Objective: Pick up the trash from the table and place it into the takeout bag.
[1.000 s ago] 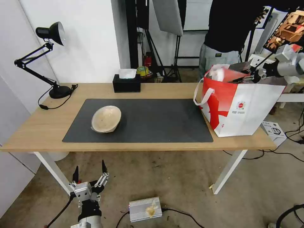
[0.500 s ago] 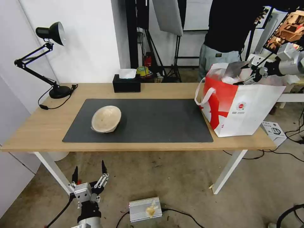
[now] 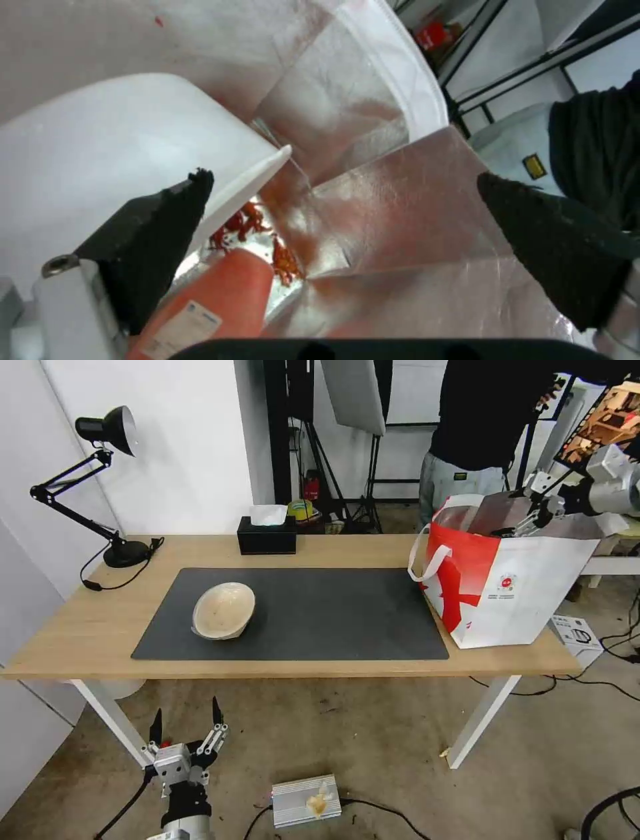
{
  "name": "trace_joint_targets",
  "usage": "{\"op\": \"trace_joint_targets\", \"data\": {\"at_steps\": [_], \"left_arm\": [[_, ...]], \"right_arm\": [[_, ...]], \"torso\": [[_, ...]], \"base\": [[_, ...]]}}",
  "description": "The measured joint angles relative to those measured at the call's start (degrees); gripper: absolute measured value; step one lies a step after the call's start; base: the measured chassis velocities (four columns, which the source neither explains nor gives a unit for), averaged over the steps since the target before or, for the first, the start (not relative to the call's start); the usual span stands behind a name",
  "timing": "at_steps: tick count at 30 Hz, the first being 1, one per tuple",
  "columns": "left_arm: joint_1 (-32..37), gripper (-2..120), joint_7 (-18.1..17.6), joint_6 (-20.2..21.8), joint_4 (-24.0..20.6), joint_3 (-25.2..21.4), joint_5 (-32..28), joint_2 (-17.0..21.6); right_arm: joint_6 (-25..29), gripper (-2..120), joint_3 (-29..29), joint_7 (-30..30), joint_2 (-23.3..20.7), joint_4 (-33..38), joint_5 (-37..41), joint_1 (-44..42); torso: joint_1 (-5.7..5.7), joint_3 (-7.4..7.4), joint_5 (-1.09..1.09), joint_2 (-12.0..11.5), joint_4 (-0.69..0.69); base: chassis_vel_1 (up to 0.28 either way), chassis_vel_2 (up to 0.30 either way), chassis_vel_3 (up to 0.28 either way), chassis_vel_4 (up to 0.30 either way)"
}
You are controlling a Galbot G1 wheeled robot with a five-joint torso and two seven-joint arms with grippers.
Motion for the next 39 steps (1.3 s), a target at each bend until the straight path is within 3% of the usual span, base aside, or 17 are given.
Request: {"op": "trace_joint_targets", "data": {"at_steps": [6, 8, 12, 16, 17, 20, 21, 23, 25, 28, 32, 35, 39], "left_arm": [[0.13, 100, -0.01, 0.00, -0.31, 0.05, 0.00, 0.00], [0.14, 100, -0.02, 0.00, -0.51, -0.14, -0.07, 0.00], [-0.07, 100, -0.03, 0.03, -0.34, -0.16, -0.13, -0.01], [0.02, 100, -0.04, 0.04, -0.06, -0.48, -0.20, -0.03], [0.02, 100, -0.04, 0.04, -0.06, -0.48, -0.20, -0.03], [0.33, 100, -0.05, 0.00, -0.69, -0.88, -0.33, -0.03], [0.33, 100, -0.05, 0.00, -0.69, -0.88, -0.33, -0.03], [0.45, 100, -0.05, 0.01, -1.39, -0.90, -0.83, -0.03], [0.52, 100, -0.05, 0.04, -1.76, -0.87, -0.98, -0.02], [0.36, 100, -0.06, 0.29, -2.38, -1.14, -1.60, -0.03], [0.15, 100, -0.03, 0.33, -2.32, -1.27, -2.11, -0.02], [-0.47, 100, -0.15, 0.34, -2.14, -1.94, -3.09, -0.02], [-0.68, 100, -0.18, 0.34, -2.27, -2.20, -3.41, -0.02]], "right_arm": [[-0.91, 100, 1.31, 4.06, -1.48, 2.89, 4.63, -1.44], [-2.00, 100, 2.06, 12.22, -3.17, 6.77, 11.59, -3.15], [-2.58, 100, 3.23, 18.99, -4.56, 10.91, 16.93, -5.74], [-3.98, 100, 8.13, 37.24, -6.28, 21.51, 28.14, -14.07], [-3.98, 100, 8.13, 37.24, -6.28, 21.51, 28.14, -14.07], [-4.28, 100, 12.88, 52.23, -6.33, 30.15, 37.26, -21.56], [-4.28, 100, 12.88, 52.23, -6.33, 30.15, 37.26, -21.56], [-4.28, 100, 16.84, 59.38, -6.14, 36.45, 42.33, -27.34], [-4.17, 100, 18.22, 61.37, -6.07, 38.73, 43.60, -29.57], [-1.09, 100, 23.37, 67.67, -5.02, 47.12, 46.63, -37.63], [2.44, 100, 25.88, 69.99, -4.05, 50.69, 46.98, -42.46], [10.53, 100, 28.67, 74.10, -1.97, 55.37, 43.54, -50.71], [16.18, 100, 29.92, 80.52, 0.67, 60.47, 40.62, -57.26]], "torso": [[0.00, 0.00, 0.00, 0.00, 0.00], [0.00, 0.00, 0.00, 0.00, 0.00], [0.00, 0.00, 0.00, 0.00, 0.00], [0.00, 0.00, -0.01, 0.00, -0.01], [0.00, 0.00, -0.01, 0.00, -0.01], [0.00, 0.00, 0.00, 0.00, 0.01], [0.00, 0.00, 0.00, 0.00, 0.01], [0.00, 0.00, -0.01, 0.00, 0.00], [0.00, 0.00, -0.01, 0.00, 0.00], [0.00, 0.00, -0.02, 0.00, 0.00], [0.00, 0.00, -0.02, 0.00, 0.01], [0.00, 0.00, 0.00, 0.00, -0.02], [0.00, 0.00, -0.01, 0.00, 0.01]], "base": [[0.000, 0.000, 0.000, 0.000], [0.000, 0.000, 0.000, 0.000], [0.000, 0.000, 0.000, 0.000], [0.000, 0.000, 0.000, 0.000], [0.000, 0.000, 0.000, 0.000], [0.000, 0.000, 0.000, 0.000], [0.000, 0.000, 0.000, 0.000], [0.000, 0.000, 0.000, 0.000], [0.000, 0.000, 0.000, 0.000], [0.000, 0.000, 0.000, 0.000], [0.000, 0.000, 0.000, 0.000], [0.000, 0.000, 0.000, 0.000], [0.000, 0.000, 0.000, 0.000]]}}
